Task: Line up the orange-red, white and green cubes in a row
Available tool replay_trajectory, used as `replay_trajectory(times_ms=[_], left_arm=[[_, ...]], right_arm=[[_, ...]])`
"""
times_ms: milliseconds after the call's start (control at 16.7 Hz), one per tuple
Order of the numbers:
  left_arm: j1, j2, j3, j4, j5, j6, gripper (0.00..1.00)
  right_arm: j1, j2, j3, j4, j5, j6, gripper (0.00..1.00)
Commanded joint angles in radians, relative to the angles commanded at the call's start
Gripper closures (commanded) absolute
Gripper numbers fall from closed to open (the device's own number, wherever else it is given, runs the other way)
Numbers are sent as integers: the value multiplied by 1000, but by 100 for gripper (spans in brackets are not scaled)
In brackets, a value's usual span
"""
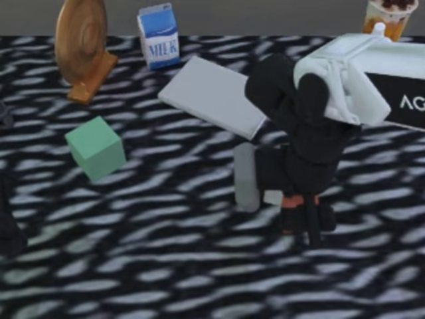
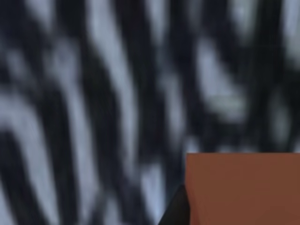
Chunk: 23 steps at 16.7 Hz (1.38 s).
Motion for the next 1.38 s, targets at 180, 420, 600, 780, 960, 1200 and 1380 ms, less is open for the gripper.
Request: replay_trajectory(times_ms=[180, 420, 600, 780, 960, 1200, 1380], left_arm=[[0, 0, 0, 0, 0, 0, 0], [0, 0, 0, 0, 0, 0, 0], [0, 0, 0, 0, 0, 0, 0], [0, 0, 0, 0, 0, 0, 0], [0, 0, 0, 0, 0, 0, 0], [0, 0, 0, 0, 0, 0, 0], [0, 0, 0, 0, 0, 0, 0]], right_arm=[[-4, 5, 3, -1, 0, 3, 100], [-4, 30, -42, 73, -1, 5, 100], [-2, 74, -110, 190, -1, 5, 100], [1, 102, -151, 254, 1, 3, 100], [1, 103, -152, 255, 1, 3, 100], [1, 103, -152, 255, 1, 3, 77], [1, 103, -152, 255, 1, 3, 55]])
